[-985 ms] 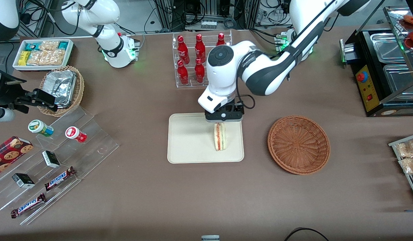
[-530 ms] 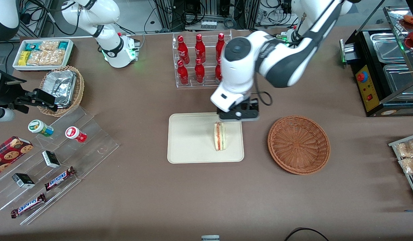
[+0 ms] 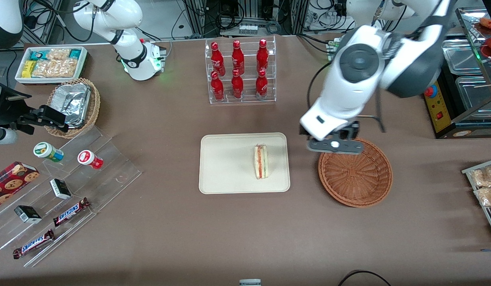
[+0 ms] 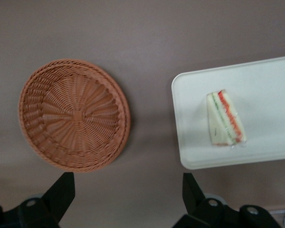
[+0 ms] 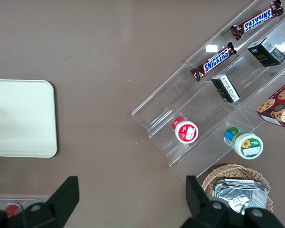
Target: Place sandwich from basket to tray
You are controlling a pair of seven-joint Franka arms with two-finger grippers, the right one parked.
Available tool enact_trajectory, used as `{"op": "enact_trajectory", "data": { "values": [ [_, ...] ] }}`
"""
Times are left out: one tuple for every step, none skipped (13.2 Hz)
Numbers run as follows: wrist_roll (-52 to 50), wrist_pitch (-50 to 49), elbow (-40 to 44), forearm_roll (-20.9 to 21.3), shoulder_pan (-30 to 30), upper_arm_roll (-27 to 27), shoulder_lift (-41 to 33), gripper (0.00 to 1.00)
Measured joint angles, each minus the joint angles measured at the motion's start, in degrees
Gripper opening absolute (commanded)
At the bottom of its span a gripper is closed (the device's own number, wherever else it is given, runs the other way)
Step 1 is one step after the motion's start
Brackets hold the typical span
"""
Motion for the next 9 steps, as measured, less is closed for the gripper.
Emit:
{"op": "enact_trajectory", "data": {
  "values": [
    [2.96, -1.40, 0.85, -1.16, 0.04, 2.01, -0.45, 1.00],
    [5.43, -2.15, 1.32, -2.15, 0.11, 3.99, -1.16, 1.00],
    [7.12, -2.90, 1.40, -2.83, 0.36, 5.64, -2.13, 1.00],
    [8.17, -4.04, 1.38, -3.34, 1.08, 6.67, -3.22, 1.00],
    [8.89, -5.61, 1.35, -3.88, 2.01, 7.24, -4.38, 1.00],
    [9.21, -7.39, 1.31, -4.12, 2.58, 7.83, -5.66, 1.00],
    [9.31, -9.40, 1.25, -4.20, 2.71, 8.68, -7.05, 1.00],
    [9.36, -11.41, 1.16, -4.26, 2.71, 9.39, -8.50, 1.00],
    [9.37, -13.29, 1.06, -4.28, 2.70, 9.88, -9.95, 1.00]
  ]
}}
